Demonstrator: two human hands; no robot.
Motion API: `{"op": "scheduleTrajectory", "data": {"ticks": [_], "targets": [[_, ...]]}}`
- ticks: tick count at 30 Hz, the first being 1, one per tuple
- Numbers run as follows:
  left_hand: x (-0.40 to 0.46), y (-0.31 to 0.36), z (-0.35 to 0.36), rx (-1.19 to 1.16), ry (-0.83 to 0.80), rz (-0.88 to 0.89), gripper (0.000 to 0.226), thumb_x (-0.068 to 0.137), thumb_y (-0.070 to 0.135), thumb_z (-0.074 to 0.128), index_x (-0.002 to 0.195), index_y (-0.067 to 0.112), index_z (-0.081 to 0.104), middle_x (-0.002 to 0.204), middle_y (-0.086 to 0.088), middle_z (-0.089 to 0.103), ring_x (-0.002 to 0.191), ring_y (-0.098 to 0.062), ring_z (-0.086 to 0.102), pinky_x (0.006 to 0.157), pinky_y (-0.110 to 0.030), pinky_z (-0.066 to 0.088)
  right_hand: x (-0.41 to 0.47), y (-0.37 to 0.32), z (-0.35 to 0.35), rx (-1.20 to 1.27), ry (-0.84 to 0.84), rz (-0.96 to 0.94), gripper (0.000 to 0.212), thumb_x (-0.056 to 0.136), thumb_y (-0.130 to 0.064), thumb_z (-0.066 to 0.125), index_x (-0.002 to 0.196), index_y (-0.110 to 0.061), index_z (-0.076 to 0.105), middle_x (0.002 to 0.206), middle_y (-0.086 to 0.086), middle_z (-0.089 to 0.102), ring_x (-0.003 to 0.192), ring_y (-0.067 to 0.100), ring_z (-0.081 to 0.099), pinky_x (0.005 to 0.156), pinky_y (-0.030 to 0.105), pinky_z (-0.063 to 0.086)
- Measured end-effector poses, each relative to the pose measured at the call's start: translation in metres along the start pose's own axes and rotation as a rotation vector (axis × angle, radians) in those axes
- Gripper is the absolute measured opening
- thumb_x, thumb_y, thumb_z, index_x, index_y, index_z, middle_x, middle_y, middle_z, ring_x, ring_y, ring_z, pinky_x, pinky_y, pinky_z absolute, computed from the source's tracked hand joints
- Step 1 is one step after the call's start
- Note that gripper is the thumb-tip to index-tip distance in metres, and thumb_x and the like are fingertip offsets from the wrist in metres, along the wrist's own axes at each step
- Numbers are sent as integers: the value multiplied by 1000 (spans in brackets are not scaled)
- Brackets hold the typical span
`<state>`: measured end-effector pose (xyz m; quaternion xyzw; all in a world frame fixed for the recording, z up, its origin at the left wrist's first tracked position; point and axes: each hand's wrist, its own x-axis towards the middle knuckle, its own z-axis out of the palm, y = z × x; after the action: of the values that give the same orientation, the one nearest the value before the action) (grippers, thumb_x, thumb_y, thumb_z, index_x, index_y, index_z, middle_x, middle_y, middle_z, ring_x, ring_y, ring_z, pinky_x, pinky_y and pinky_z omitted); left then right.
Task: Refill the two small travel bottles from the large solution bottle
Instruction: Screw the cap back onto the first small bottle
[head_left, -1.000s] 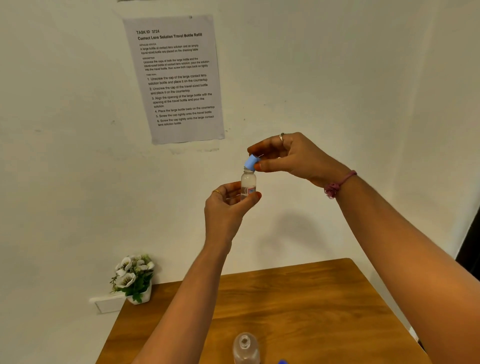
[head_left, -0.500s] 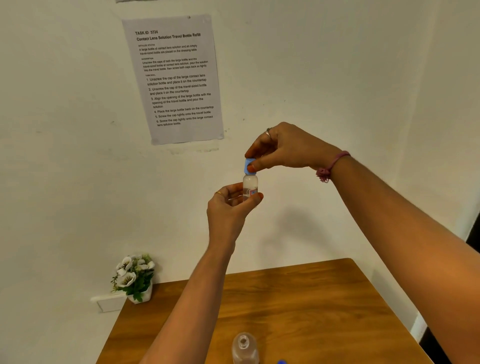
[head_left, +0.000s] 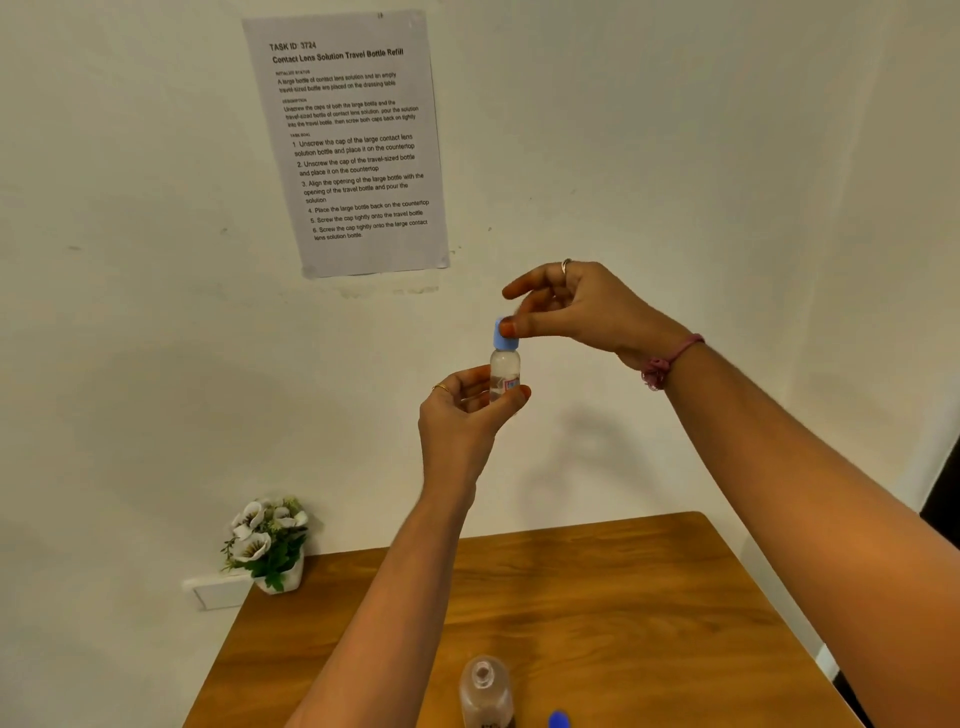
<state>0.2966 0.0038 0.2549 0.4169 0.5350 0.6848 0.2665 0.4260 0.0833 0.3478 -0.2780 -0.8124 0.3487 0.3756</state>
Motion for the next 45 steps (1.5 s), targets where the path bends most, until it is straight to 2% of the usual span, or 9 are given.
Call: {"op": "scheduleTrajectory", "data": {"ticks": [3, 7, 13, 19, 24, 28, 34, 37, 45], "targets": [[0, -1, 0, -1, 9, -4, 42, 72, 20, 80, 109, 20, 61, 97, 6, 68, 83, -3, 66, 63, -9, 48, -2, 5, 3, 42, 77, 29, 42, 76, -38, 72, 114, -21, 61, 94, -3, 67, 91, 11, 62, 79, 23, 49], [1, -1, -1, -3, 12, 0, 41, 72, 19, 80, 108, 20, 61, 99, 5, 68, 84, -4, 66, 67, -11, 50, -9, 13, 0, 190, 14, 44, 37, 84, -28, 66, 121, -24, 58, 110, -5, 69, 106, 10, 62, 89, 29, 50], [2, -1, 0, -8, 15, -1, 41, 72, 19, 81, 109, 18, 62, 95, 6, 69, 80, -1, 66, 61, -8, 50, -8, 19, 15, 185, 102, 44, 36, 77, -19, 75, 110, -18, 61, 76, -4, 57, 76, 11, 57, 79, 25, 50], [3, -2, 1, 5, 16, -5, 45, 72, 21, 81, 112, 16, 61, 100, 2, 69, 84, -5, 67, 66, -11, 50, -10, 22, 18, 282, 5, 76, 44, 84, -16, 68, 125, -19, 54, 113, -1, 67, 106, 12, 63, 88, 24, 50], [4, -4, 0, 2, 21, -9, 46, 72, 19, 80, 114, 13, 61, 104, -2, 69, 87, -9, 67, 75, -19, 54, -5, 23, 31, 223, 111, 91, 51, 73, -23, 77, 119, -20, 55, 99, 1, 63, 96, 16, 62, 85, 26, 52], [6, -6, 0, 2, 18, -15, 46, 72, 19, 81, 113, 14, 62, 103, 0, 69, 87, -8, 67, 69, -13, 51, -7, 27, 27, 359, 15, 134, 51, 80, -28, 70, 127, -21, 52, 118, -4, 65, 111, 13, 59, 92, 33, 47], [7, -7, 2, -1, 11, -20, 46, 71, 19, 81, 114, 14, 62, 102, 0, 70, 85, -6, 67, 61, -6, 50, -4, 26, 35, 341, 129, 94, 49, 73, -22, 77, 118, -19, 56, 95, -2, 66, 96, 18, 64, 83, 28, 51], [6, -8, 4, 4, 19, -26, 46, 72, 20, 80, 114, 15, 61, 103, 1, 68, 85, -6, 66, 63, -8, 50, -7, 26, 35, 407, 53, 136, 60, 73, -34, 72, 127, -22, 50, 114, -2, 65, 109, 14, 60, 91, 35, 46], [5, -8, 4, -6, 12, -33, 44, 73, 20, 80, 113, 17, 61, 102, 1, 68, 83, -4, 65, 68, -11, 49, -15, 31, 33, 452, 35, 134, 34, 89, -20, 60, 123, -21, 59, 115, 0, 67, 112, 16, 60, 102, 47, 42]]}}
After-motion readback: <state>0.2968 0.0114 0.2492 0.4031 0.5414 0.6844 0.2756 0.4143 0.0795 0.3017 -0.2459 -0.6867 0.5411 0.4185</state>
